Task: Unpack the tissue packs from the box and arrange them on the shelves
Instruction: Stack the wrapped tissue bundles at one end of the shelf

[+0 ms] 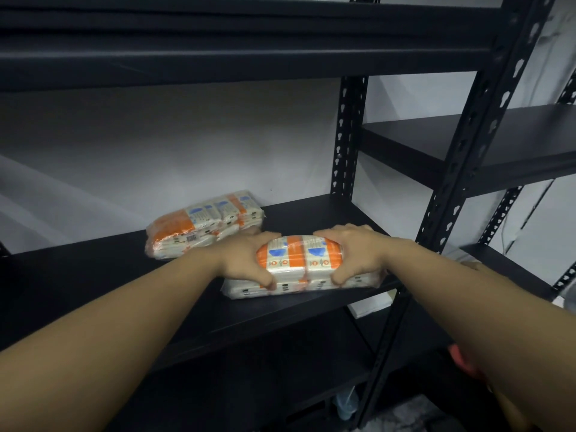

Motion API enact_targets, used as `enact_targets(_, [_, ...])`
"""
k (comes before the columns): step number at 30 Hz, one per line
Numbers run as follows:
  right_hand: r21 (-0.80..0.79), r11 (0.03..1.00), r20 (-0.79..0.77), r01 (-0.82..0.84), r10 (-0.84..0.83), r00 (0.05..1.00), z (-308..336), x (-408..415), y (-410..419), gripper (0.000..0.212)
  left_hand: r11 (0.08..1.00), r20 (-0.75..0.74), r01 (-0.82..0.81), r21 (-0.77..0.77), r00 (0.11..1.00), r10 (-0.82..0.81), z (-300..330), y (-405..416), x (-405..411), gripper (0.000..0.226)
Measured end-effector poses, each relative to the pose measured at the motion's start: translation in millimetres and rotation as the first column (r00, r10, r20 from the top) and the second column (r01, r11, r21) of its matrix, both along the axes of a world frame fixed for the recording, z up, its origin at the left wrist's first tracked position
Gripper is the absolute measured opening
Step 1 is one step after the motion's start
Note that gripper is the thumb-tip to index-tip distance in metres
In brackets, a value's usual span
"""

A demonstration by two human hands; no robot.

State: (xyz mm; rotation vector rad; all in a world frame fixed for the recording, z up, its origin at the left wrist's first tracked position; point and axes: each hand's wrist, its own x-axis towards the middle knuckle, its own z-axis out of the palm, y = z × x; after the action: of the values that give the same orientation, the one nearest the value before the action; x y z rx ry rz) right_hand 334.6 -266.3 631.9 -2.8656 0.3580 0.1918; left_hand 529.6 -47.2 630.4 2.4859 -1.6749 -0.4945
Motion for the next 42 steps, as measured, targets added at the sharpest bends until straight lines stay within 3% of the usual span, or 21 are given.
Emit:
enact_targets(3, [-0.008,1.0,0.019,0.028,-0.028,0.999,-6.5,-5.2,-3.3,0.109,1.0,0.007,-0.013,-0.015,1.0,0.013,-1.6,7.8,0.1,0.122])
enact_targets(7, [-0.036,0.996,0.063,0.083,-0.08,0.995,-11.4,-17.4,-8.2,0.111,0.983,-0.187,-0.113,-0.145,0.979,0.085,-10.4,29.9,7.2,0.117])
enact_targets(12, [-0.096,0.995,0.134,0.017,-0.004,0.991,-23.3,-33.8,-3.1,0.104,0.985,-0.04,-0.035,-0.169,0.999,0.028,-24.0,51.6,2.1,0.1])
enact_targets(17, [-0.099,0.995,0.112,0.03,-0.018,0.994,-23.7,-39.5,1.3,0.101,0.977,-0.082,-0.058,-0.208,0.996,0.041,-31.3,64.7,0.6,0.082])
enact_targets(30, [-0.193,0.959,0.168,0.209,-0.178,0.97,-19.0,-56.2,20.4,0.085,0.944,-0.006,-0.118,-0.309,0.992,0.122,-37.7,33.7,22.1,0.065])
enact_targets(42, [-0.291,0.912,0.133,0.288,-0.26,0.956,-4.6,-62.0,-0.2,0.082,0.955,-0.117,-0.037,-0.293,0.993,0.003,-37.7,-48.0,39.6,0.06])
